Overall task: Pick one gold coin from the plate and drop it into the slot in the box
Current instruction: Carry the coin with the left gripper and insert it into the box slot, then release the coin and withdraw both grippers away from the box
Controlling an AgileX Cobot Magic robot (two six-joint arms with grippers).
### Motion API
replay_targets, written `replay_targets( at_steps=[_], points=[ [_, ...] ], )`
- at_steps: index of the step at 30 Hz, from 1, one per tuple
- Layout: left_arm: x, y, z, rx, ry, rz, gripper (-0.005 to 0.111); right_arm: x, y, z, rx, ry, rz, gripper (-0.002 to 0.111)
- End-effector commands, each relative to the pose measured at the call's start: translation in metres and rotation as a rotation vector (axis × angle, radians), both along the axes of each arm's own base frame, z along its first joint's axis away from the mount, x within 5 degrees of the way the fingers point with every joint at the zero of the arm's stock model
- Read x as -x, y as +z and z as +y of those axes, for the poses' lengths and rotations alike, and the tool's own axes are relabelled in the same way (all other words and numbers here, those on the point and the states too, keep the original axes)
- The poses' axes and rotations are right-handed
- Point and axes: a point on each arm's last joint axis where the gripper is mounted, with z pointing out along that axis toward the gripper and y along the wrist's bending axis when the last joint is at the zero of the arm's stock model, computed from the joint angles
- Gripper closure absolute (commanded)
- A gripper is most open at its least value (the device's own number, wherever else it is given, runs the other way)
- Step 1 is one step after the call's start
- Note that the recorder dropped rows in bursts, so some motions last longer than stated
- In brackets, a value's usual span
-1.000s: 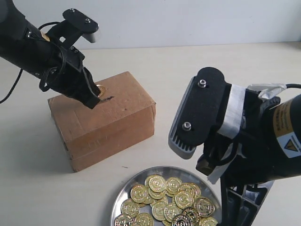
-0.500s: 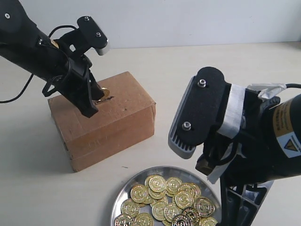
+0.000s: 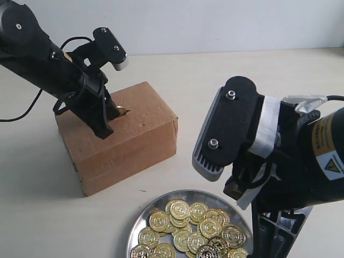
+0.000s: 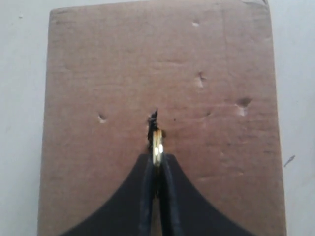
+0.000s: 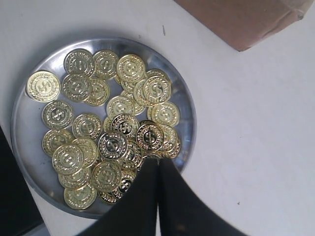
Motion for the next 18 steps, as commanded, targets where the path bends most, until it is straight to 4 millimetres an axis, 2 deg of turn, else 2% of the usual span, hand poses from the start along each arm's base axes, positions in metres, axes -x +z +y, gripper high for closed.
replay_targets(
  at_steps=[1, 5, 9, 11, 14, 18],
  points=[
    [-0.001, 0.002, -0.002, 0.005, -0.003, -0.010, 0.094, -0.002, 0.005, 0.000, -0.015, 0.001, -0.024, 0.108],
    [-0.001, 0.002, -0.002, 0.005, -0.003, -0.010, 0.070, -0.002, 0.005, 0.000, -0.015, 0.001, -0.024, 0.108],
    [0.003, 0.012, 0.001, 0.005, -0.011, -0.026, 0.069, -0.003, 0.005, 0.001, -0.030, 0.003, -0.035, 0.108],
    [0.009, 0.027, 0.004, 0.019, -0.011, -0.055, 0.073, -0.005, 0.008, 0.005, -0.075, 0.010, -0.072, 0.108],
    [0.027, 0.073, 0.014, 0.090, 0.028, -0.145, 0.105, -0.017, 0.024, 0.019, -0.249, 0.063, -0.265, 0.108],
    [0.058, 0.129, 0.031, 0.211, 0.082, -0.272, 0.107, -0.022, 0.040, 0.030, -0.423, 0.097, -0.400, 0.108]
  ],
)
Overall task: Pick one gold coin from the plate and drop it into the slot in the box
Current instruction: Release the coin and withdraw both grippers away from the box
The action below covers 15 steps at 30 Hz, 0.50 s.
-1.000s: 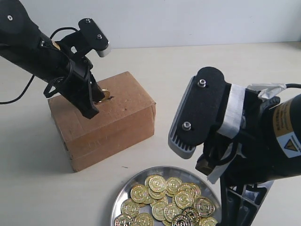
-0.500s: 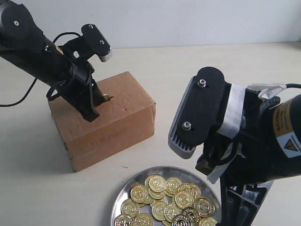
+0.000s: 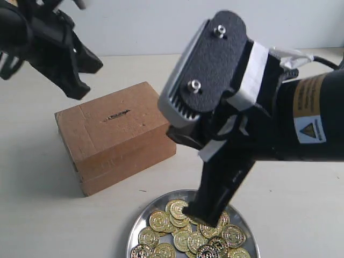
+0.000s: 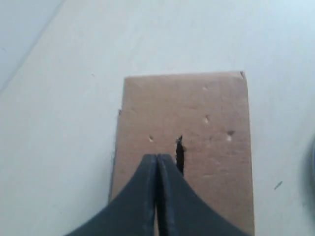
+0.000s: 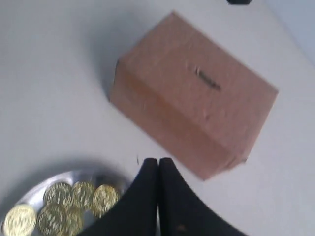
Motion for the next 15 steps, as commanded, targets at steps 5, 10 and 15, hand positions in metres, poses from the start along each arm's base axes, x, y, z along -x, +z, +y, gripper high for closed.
replay_targets(
  at_steps=[5, 10, 15],
  points=[
    [0.056, 0.080, 0.029, 0.161, 0.027, -0.218, 0.107, -0.006, 0.022, 0.010, -0.188, 0.040, -0.161, 0.108],
    [0.064, 0.089, 0.034, 0.183, 0.027, -0.249, 0.107, -0.006, 0.022, 0.010, -0.188, 0.040, -0.161, 0.108],
    [0.088, 0.111, 0.049, 0.247, 0.040, -0.321, 0.107, 0.004, 0.049, -0.012, -0.276, 0.008, -0.234, 0.108]
  ],
)
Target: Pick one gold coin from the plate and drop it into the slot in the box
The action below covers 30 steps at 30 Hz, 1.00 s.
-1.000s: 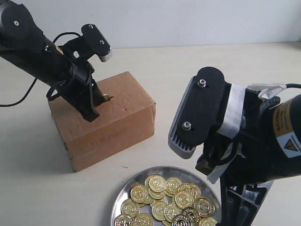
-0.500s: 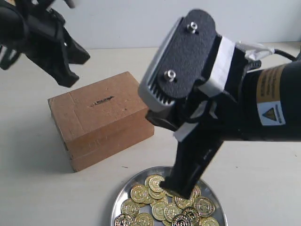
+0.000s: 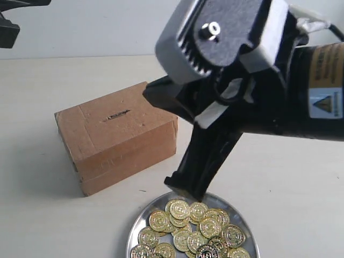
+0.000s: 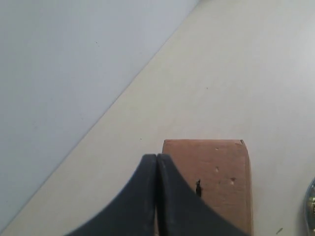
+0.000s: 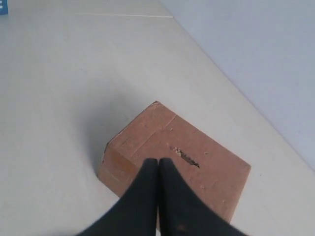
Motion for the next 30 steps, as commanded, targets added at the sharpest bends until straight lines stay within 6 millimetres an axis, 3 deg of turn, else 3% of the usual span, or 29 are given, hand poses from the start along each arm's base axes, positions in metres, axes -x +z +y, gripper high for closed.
replay_targets(
  at_steps=[1, 6, 11, 12, 17, 20, 22, 26, 30],
  points=[
    [0.025, 0.024, 0.018, 0.086, 0.028, -0.074, 0.107, 0.004, 0.028, -0.027, -0.099, -0.066, -0.086, 0.108],
    [0.079, 0.062, 0.070, 0.172, 0.195, -0.295, 0.107, 0.011, 0.071, -0.108, -0.233, -0.378, -0.277, 0.108],
    [0.120, 0.076, 0.092, 0.195, 0.309, -0.439, 0.107, 0.043, 0.093, -0.146, -0.303, -0.529, -0.429, 0.108],
    [0.137, 0.079, 0.096, 0.206, 0.329, -0.491, 0.107, 0.059, 0.100, -0.157, -0.329, -0.576, -0.492, 0.108],
    [0.188, 0.084, 0.104, 0.245, 0.342, -0.634, 0.107, 0.102, 0.111, -0.176, -0.382, -0.675, -0.650, 0.108],
    [0.243, 0.081, 0.110, 0.289, 0.338, -0.785, 0.107, 0.128, 0.115, -0.183, -0.397, -0.749, -0.748, 0.108],
    [0.264, 0.077, 0.111, 0.298, 0.354, -0.848, 0.107, 0.140, 0.115, -0.184, -0.402, -0.779, -0.793, 0.108],
    [0.297, 0.069, 0.110, 0.306, 0.385, -0.950, 0.107, 0.167, 0.115, -0.185, -0.423, -0.812, -0.885, 0.108],
    [0.314, 0.063, 0.111, 0.319, 0.383, -1.000, 0.107, 0.189, 0.113, -0.184, -0.474, -0.795, -0.942, 0.108]
  ],
)
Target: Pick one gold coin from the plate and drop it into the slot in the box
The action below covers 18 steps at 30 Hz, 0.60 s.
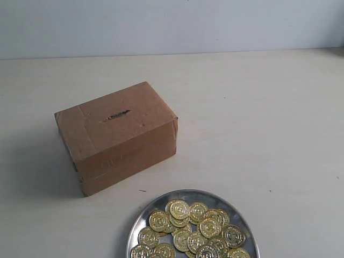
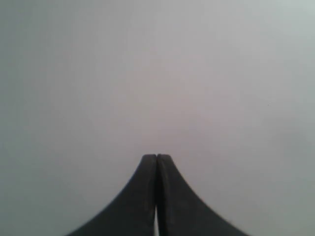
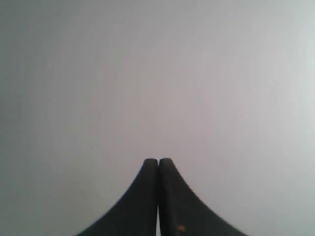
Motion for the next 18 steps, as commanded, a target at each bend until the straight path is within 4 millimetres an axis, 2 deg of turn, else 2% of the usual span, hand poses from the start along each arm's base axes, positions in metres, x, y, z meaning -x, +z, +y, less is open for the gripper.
replay_targets(
  at_steps=[1, 3, 5, 16, 18],
  points=[
    [0.017, -0.006, 0.000, 0.015, -0.008, -0.049, 0.107, 0.025, -0.001, 0.000, -0.014, 0.006, -0.085, 0.108],
    [0.026, -0.010, 0.000, 0.015, -0.008, -0.073, 0.107, 0.037, -0.003, 0.000, -0.014, 0.006, -0.125, 0.108],
    [0.026, -0.010, 0.000, 0.013, -0.009, -0.069, 0.107, 0.049, -0.005, 0.000, -0.014, 0.007, -0.164, 0.108],
    [0.026, -0.011, 0.000, 0.009, -0.002, -0.061, 0.107, 0.049, -0.005, 0.000, -0.018, 0.010, -0.165, 0.108],
    [0.026, -0.011, 0.000, 0.009, -0.002, -0.061, 0.107, 0.047, -0.007, 0.002, -0.070, 0.058, -0.144, 0.108]
  ],
)
